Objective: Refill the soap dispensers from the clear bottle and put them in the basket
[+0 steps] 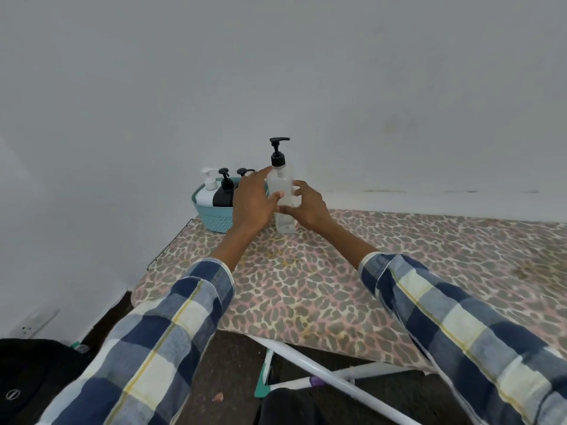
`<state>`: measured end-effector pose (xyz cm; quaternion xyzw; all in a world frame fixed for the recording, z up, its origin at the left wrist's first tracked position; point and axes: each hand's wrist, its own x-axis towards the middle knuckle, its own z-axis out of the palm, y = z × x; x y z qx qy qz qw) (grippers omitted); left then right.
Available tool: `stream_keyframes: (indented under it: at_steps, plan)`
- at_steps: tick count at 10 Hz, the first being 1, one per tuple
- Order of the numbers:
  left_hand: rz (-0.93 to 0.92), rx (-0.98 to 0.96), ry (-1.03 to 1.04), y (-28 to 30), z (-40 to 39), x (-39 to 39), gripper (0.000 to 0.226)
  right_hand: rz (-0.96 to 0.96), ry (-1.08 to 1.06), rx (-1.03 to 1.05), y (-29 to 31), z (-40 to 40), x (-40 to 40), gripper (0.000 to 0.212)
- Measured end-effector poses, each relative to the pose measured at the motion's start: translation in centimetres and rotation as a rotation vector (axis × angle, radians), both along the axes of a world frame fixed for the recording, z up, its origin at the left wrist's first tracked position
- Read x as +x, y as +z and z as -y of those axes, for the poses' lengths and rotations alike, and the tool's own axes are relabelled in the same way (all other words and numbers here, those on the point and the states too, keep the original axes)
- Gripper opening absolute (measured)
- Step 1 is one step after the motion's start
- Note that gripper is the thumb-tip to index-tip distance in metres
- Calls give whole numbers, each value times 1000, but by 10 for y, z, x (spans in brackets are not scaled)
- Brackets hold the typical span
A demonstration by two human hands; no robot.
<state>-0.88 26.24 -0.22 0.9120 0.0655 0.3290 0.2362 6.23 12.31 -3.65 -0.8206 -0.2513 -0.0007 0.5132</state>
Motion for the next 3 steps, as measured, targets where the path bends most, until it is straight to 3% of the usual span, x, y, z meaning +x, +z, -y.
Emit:
stream_keyframes:
  at_steps: [3]
  plan:
    - [-110, -15, -4, -12, 4, 0, 87, -43, 40, -119, 9, 15, -1, 90]
